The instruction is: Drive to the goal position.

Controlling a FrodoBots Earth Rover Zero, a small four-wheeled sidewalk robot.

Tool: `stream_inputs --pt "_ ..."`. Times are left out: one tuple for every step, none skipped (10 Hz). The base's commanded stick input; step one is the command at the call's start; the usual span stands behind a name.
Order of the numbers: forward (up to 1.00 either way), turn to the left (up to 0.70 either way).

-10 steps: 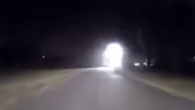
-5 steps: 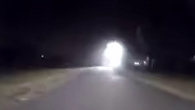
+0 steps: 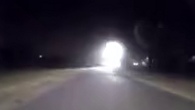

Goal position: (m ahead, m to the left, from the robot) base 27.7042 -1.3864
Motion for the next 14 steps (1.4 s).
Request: stream_inputs --pt "1.00 -0.02" --pt "1.00 -0.03" --pt "1.00 -0.04" --pt "1.00 -0.04" --pt "1.00 -0.05" --pt "1.00 -0.05" --pt "1.00 -0.04" --pt "1.00 -0.04" --pt "1.00 -0.04" --pt "1.00 -0.03" --pt "1.00 -0.03" --pt "1.00 -0.02" --pt "1.00 -0.02" --pt "1.00 -0.02"
